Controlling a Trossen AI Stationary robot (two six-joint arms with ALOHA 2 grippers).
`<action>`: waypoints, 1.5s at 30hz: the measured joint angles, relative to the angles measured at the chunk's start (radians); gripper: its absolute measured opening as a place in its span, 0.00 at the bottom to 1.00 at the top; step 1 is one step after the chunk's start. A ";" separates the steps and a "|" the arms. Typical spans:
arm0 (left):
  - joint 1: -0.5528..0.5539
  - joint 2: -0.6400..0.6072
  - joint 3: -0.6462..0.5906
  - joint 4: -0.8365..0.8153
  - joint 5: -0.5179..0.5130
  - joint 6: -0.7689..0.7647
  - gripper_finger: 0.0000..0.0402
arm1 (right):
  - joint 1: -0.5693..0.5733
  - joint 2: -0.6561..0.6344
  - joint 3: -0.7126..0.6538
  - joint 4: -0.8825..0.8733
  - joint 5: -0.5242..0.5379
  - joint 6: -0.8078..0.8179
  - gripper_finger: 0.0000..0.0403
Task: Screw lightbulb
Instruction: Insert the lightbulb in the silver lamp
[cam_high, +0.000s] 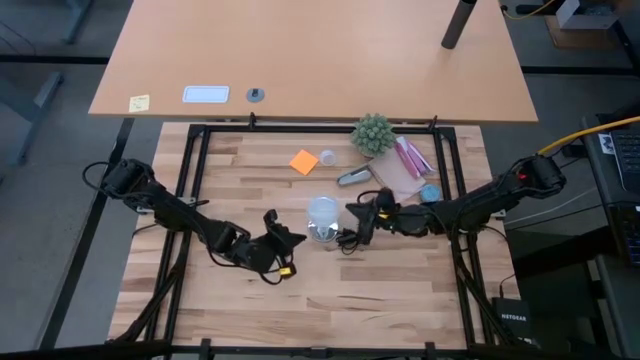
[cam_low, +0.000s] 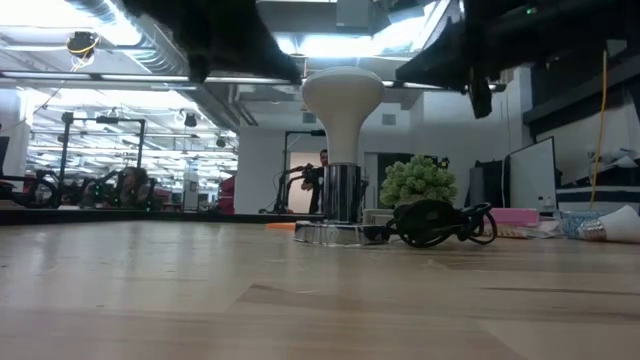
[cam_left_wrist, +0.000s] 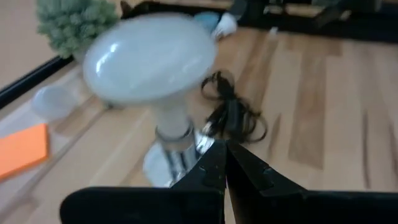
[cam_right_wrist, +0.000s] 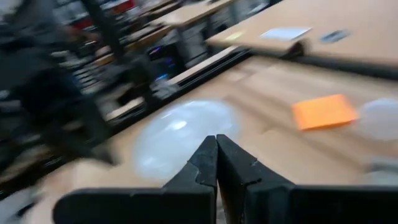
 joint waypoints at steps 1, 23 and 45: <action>0.001 0.000 0.000 0.025 0.000 0.009 0.00 | -0.003 0.004 0.000 0.002 0.043 -0.011 0.01; 0.085 0.043 0.000 0.121 -0.008 0.037 0.00 | -0.085 0.117 0.001 0.115 -0.133 0.027 0.01; 0.116 0.043 -0.001 0.004 -0.071 -0.037 0.00 | -0.042 0.119 0.000 0.138 -0.259 0.081 0.01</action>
